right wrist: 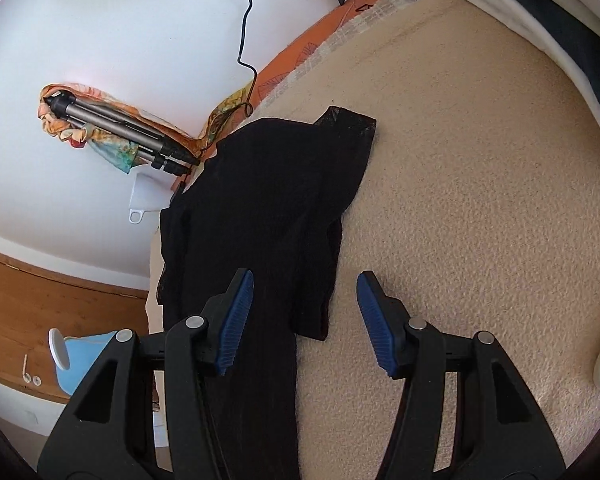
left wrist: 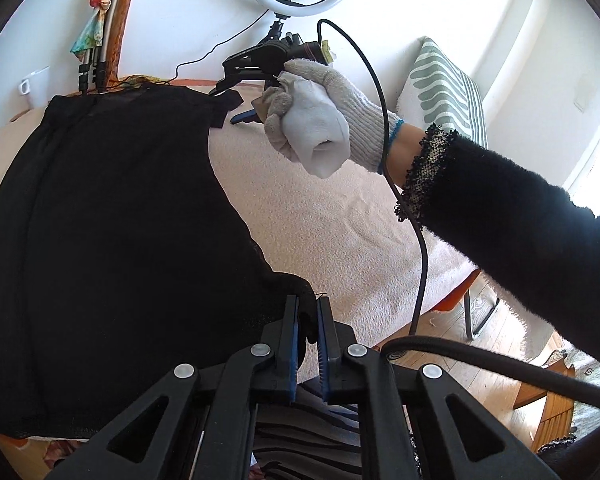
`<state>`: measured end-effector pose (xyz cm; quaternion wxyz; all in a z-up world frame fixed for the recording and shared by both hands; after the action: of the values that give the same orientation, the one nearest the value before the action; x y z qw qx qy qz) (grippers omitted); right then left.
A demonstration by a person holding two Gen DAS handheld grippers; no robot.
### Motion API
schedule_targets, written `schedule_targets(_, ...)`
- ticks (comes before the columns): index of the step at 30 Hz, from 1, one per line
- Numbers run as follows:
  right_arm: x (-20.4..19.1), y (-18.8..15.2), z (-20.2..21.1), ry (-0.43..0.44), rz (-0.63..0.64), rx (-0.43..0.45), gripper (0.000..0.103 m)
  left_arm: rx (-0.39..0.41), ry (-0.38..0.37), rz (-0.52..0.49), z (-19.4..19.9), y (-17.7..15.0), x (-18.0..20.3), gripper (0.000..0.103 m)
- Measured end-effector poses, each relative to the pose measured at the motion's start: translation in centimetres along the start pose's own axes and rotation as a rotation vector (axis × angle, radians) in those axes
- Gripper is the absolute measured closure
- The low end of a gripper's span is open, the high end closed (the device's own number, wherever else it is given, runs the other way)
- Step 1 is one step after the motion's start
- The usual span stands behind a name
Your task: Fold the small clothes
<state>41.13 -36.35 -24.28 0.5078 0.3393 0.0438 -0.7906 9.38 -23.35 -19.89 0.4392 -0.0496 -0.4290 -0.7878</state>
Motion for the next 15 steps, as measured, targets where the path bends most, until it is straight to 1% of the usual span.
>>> schedule_targets(1, -0.4, 0.0, -0.3, -0.006, 0.014, -0.002, 0.045, 0.001, -0.002, 0.005, 0.0, -0.1, -0.1, 0.098)
schedule_targets(2, -0.7, 0.1, -0.6, -0.019, 0.032, -0.001, 0.048, 0.001, -0.004, 0.01, 0.0, -0.1, -0.3, 0.098)
schedule_targets(3, -0.8, 0.2, -1.0, -0.036, 0.048, -0.002, 0.053, 0.004, -0.007, 0.017, 0.1, -0.1, -0.4, 0.098)
schedule_targets(4, -0.9, 0.2, -1.3, -0.052, 0.059, -0.005, 0.057, 0.006, -0.008, 0.023, 0.2, -0.1, -0.5, 0.098)
schedule_targets(6, -1.2, 0.4, -1.8, -0.062, 0.075, -0.011, 0.072, 0.015, -0.012, 0.035, 0.5, -0.3, -0.7, 0.098)
schedule_targets(7, -1.3, 0.4, -1.9, -0.062, 0.082, -0.017, 0.077, 0.02, -0.012, 0.042, 0.6, -0.3, -0.8, 0.098)
schedule_targets(8, -1.5, 0.4, -2.1, -0.062, 0.087, -0.023, 0.088, 0.024, -0.014, 0.048, 0.8, -0.3, -0.8, 0.098)
schedule_targets(9, -1.6, 0.5, -2.1, -0.063, 0.09, -0.026, 0.094, 0.029, -0.016, 0.055, 0.9, -0.4, -1.0, 0.098)
schedule_targets(12, -2.2, 1.1, -1.5, -0.099, 0.108, 0.009, 0.098, 0.047, -0.024, 0.081, 1.5, -0.5, -1.2, 0.098)
schedule_targets(15, -3.8, 1.5, -0.7, -0.112, 0.147, 0.035, 0.099, 0.073, -0.031, 0.107, 2.3, -0.4, -1.6, 0.098)
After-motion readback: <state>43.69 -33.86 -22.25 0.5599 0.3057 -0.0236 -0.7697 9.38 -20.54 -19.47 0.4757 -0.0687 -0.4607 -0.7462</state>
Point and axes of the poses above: each gripper's, at about its wrist camera, not at the fingertips, and z roughly against the way its jaws point, x to its right, y to its top, the point moved 10 cm from there along -z, roughly the way its jaws point, and after that the axes turned 9 degrees about -y, right-handed, at the moved point
